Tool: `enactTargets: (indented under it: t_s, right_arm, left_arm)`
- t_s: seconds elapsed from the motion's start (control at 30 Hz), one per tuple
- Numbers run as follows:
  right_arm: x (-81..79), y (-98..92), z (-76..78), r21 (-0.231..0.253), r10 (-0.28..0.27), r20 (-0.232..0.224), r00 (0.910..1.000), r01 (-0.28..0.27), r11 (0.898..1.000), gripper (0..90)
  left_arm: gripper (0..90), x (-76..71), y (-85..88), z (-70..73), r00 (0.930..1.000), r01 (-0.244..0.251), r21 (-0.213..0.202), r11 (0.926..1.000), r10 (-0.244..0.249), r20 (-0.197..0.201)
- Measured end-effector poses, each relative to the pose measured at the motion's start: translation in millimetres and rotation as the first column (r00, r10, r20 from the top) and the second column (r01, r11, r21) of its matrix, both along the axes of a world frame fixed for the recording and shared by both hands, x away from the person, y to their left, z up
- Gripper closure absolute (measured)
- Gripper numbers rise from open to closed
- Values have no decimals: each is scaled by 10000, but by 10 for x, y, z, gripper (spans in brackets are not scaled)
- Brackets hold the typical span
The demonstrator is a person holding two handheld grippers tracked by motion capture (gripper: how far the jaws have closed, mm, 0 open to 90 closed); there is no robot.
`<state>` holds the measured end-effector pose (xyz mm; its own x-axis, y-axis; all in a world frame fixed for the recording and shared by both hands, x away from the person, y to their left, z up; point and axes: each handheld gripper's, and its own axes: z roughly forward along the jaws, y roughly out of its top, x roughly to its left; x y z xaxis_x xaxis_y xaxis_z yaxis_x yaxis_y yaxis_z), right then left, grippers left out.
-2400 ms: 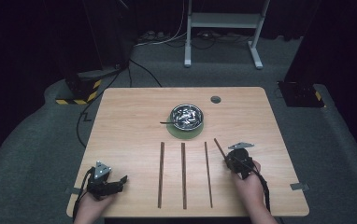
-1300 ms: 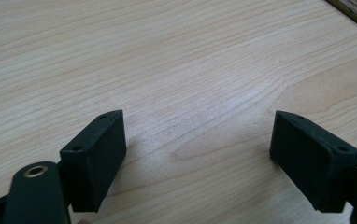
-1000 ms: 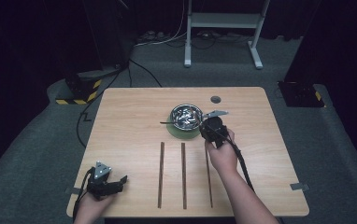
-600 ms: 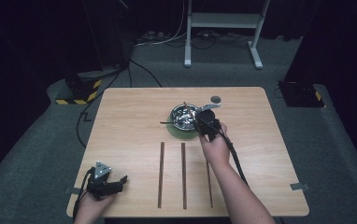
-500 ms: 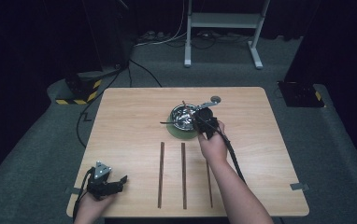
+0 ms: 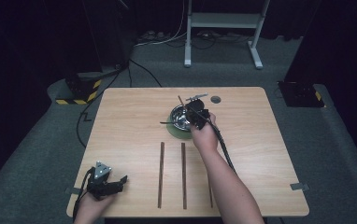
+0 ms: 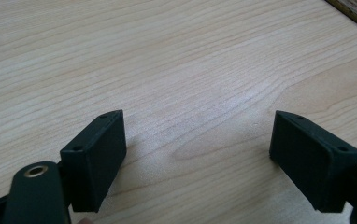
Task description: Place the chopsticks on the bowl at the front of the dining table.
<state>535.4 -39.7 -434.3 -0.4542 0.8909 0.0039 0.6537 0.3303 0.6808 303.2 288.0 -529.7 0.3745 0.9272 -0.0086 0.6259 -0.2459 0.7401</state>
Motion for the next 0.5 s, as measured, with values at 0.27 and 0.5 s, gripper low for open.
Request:
enactTargets:
  t_s: [0.27, 0.5]
  right_arm:
    - [190, 104, -3, 79, -208, -357, 9991, 211, 9997, 841]
    - [273, 185, -67, -72, -278, -486, 9984, 274, 9996, 840]
  left_arm:
    - [187, 1, -3, 0, 10000, -3, -34, 10000, 3, -9]
    - [187, 1, -4, 0, 10000, 2, -37, 10000, -2, -12]
